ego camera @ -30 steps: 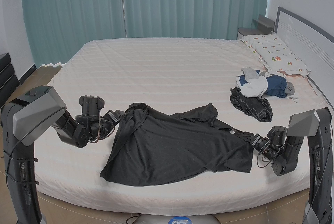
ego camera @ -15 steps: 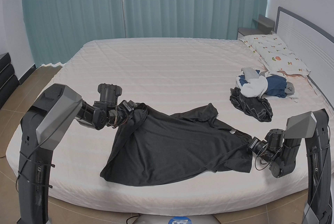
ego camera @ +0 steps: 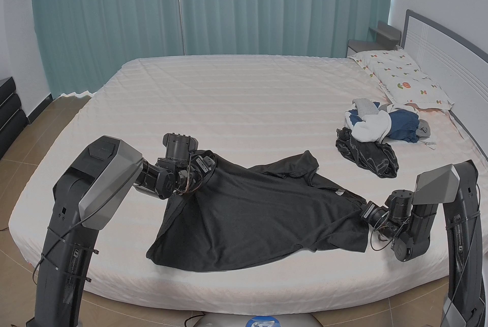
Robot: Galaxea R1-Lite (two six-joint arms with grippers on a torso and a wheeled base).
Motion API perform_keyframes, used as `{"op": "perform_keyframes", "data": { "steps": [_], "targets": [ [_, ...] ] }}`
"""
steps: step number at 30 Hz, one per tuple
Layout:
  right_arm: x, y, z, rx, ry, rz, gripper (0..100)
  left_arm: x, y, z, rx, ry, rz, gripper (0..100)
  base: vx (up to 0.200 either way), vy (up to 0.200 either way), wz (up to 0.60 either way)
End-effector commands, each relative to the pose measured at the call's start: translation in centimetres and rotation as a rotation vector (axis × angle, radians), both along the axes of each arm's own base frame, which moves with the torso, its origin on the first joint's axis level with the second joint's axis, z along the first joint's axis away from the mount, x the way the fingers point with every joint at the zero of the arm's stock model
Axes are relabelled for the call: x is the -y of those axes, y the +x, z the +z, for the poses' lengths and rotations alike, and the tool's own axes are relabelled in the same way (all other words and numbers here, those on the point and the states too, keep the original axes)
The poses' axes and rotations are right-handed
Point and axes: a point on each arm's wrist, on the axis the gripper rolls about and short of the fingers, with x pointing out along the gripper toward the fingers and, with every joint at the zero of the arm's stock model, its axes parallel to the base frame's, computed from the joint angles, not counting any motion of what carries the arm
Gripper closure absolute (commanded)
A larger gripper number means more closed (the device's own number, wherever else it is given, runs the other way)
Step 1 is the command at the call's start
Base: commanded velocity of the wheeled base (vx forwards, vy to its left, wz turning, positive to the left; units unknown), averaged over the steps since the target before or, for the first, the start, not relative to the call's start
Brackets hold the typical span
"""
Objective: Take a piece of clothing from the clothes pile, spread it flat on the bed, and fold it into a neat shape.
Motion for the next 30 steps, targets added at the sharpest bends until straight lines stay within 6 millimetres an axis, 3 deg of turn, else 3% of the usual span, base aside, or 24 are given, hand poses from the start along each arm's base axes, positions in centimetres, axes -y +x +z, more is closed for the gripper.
{"op": "perform_keyframes", "data": {
  "steps": [1,4,9,19,23,24,30],
  "targets": [
    [-0.1,0.0,-0.1,0.001,-0.001,0.0,100,0.0,0.3,0.0,0.009,0.02,0.015,0,0.0,0.0,0.0],
    [-0.1,0.0,-0.1,0.004,-0.001,0.0,100,0.0,0.3,-0.2,0.008,0.03,0.012,0,0.0,0.0,0.0],
    [-0.1,0.0,-0.1,0.007,-0.003,0.001,100,0.4,-0.1,-1.3,0.012,0.193,-0.01,0,0.0,0.0,0.0],
    [-0.1,0.0,-0.2,0.006,-0.003,0.0,100,0.5,0.1,-1.0,0.039,0.29,-0.057,0,0.0,0.0,0.0],
    [-0.1,0.0,-0.2,0.006,-0.003,0.001,100,0.6,0.2,-2.1,0.034,0.346,-0.092,0,0.0,0.0,0.0],
    [-0.1,0.0,-0.2,0.006,-0.003,0.001,100,1.0,0.4,-3.2,0.029,0.385,-0.091,0,0.0,0.0,0.0],
    [-0.1,0.0,-0.2,0.006,-0.004,0.002,100,1.0,0.6,-3.7,0.027,0.411,-0.096,0,0.0,0.0,0.0]
  ]
}}
